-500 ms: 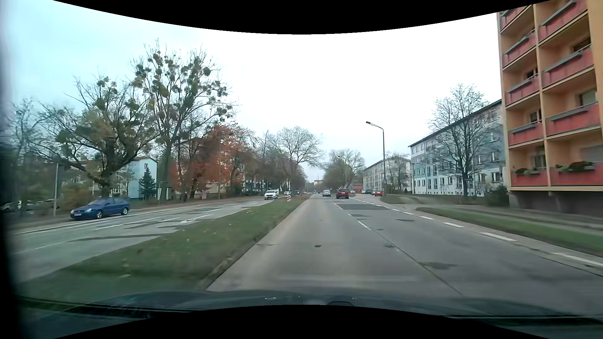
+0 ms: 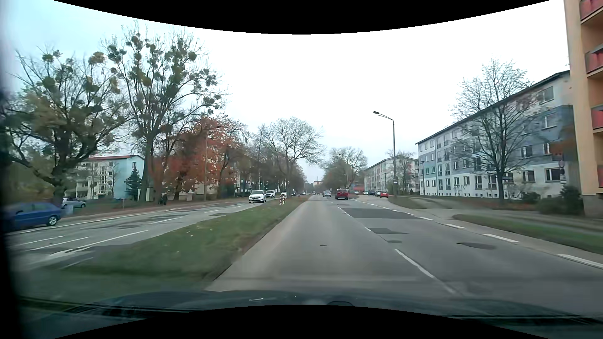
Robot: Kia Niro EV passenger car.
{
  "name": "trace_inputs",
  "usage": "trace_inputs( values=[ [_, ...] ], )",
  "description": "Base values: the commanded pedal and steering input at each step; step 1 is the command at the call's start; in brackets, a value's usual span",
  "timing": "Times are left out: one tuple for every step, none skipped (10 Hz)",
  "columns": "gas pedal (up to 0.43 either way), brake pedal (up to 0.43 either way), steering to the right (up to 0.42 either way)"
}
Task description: Follow the waypoints while adhering to traffic rules and regulations
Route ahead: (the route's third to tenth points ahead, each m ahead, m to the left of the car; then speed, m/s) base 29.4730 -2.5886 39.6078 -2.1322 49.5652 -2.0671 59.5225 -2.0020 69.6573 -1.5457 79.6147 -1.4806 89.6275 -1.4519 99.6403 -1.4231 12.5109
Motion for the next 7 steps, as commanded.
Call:
trace_inputs(
  values=[
    [0.15, 0.0, 0.001],
    [0.15, 0.0, 0.0],
    [0.15, 0.0, 0.0],
    [0.138, 0.0, 0.0],
    [0.13, 0.0, 0.0],
    [0.087, 0.0, 0.0],
    [0.087, 0.0, 0.0]
  ],
)
